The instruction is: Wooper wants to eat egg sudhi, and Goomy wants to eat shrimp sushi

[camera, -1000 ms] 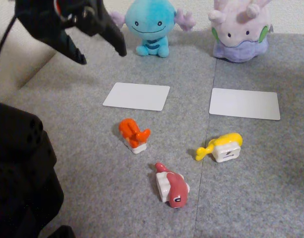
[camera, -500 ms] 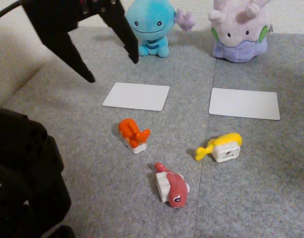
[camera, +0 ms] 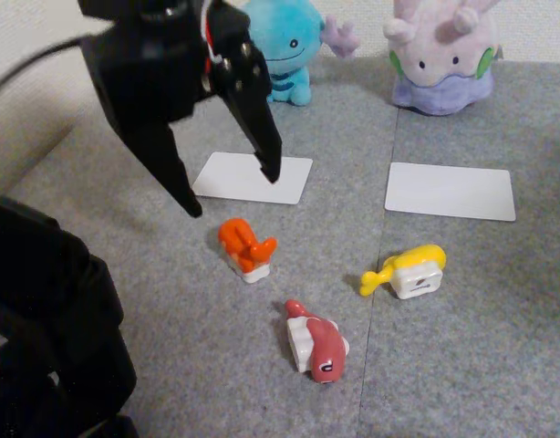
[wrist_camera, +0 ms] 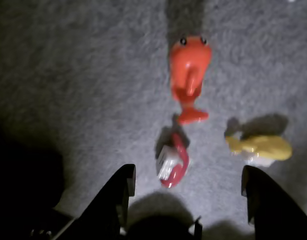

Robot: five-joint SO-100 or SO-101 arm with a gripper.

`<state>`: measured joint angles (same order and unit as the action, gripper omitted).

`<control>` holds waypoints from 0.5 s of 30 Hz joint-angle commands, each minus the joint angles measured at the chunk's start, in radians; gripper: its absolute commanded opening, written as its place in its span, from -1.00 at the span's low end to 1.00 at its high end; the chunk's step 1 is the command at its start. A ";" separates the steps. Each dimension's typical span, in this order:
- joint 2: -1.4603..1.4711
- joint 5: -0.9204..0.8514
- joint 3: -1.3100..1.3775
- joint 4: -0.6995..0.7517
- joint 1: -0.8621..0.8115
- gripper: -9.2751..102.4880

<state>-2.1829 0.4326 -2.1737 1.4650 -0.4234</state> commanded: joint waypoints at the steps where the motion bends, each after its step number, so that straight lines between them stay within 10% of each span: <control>1: 0.015 0.008 -0.038 -0.087 0.003 -0.38; 15: 0.143 0.063 -0.179 -0.344 0.035 -0.38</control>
<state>-2.0571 0.4786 -2.3577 1.1474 -0.4034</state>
